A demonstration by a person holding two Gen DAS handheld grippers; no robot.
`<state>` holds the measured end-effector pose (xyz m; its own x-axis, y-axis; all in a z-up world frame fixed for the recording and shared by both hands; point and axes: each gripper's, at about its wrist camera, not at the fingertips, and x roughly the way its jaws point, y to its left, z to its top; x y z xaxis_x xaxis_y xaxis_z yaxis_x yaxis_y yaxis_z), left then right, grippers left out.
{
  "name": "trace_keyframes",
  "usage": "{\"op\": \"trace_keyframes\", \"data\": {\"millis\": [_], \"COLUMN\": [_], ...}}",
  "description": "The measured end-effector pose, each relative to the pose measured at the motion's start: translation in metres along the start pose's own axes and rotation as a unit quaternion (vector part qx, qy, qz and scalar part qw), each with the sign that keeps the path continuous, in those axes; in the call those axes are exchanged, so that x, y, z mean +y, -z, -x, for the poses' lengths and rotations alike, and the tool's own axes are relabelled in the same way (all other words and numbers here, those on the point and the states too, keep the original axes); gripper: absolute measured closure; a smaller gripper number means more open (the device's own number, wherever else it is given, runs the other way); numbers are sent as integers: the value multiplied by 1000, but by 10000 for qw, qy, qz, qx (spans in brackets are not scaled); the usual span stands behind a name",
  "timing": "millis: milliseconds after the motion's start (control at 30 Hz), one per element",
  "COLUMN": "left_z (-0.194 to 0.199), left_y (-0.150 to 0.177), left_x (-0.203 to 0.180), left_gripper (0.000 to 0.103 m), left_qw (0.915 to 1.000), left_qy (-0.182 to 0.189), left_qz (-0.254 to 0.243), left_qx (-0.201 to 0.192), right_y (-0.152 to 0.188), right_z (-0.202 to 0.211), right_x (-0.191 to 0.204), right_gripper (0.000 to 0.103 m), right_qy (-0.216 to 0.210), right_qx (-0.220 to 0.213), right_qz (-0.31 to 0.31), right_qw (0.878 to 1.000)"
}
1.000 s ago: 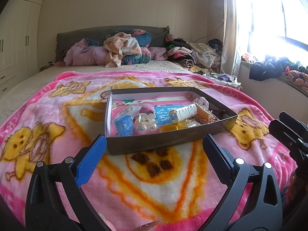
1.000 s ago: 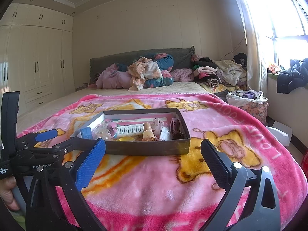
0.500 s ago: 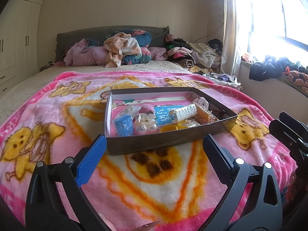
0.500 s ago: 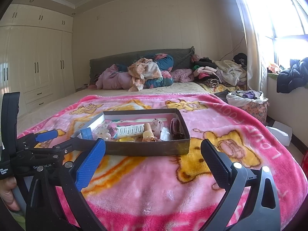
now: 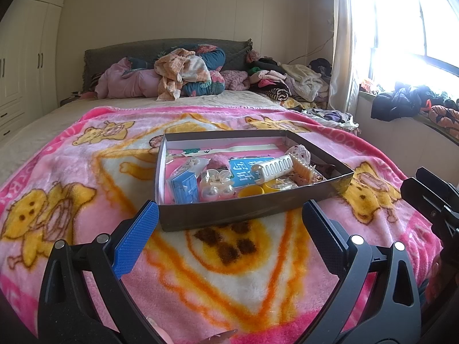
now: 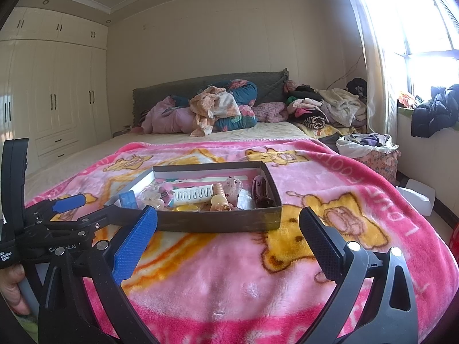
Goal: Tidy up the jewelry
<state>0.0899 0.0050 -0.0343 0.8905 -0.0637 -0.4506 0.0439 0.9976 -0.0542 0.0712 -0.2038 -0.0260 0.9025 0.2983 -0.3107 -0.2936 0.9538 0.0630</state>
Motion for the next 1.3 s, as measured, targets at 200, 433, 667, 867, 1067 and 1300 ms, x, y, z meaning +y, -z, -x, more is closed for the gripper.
{"op": "trace_keyframes", "data": {"millis": [200,433,667,867,1067,1300], "left_z": [0,0,0,0,0,-1], "left_y": [0,0,0,0,0,-1], "left_x": [-1,0,0,0,0,-1], "left_gripper": [11,11,11,11,11,11], "left_qw": [10000,10000,10000,10000,10000,9999], "left_qy": [-9,-6,-6,-31,-17,-20], "left_qz": [-6,-3,-4,-19,-4,93], "left_qx": [-3,-3,-3,-14,-1,50], "right_y": [0,0,-1,0,0,0], "right_z": [0,0,0,0,0,-2], "right_x": [0,0,0,0,0,0], "right_gripper": [6,6,6,6,6,6], "right_qy": [2,-11,-9,-7,-2,28], "right_qx": [5,-1,5,3,10,51], "right_qz": [11,5,0,1,3,8], "right_qw": [10000,10000,10000,10000,10000,10000]}}
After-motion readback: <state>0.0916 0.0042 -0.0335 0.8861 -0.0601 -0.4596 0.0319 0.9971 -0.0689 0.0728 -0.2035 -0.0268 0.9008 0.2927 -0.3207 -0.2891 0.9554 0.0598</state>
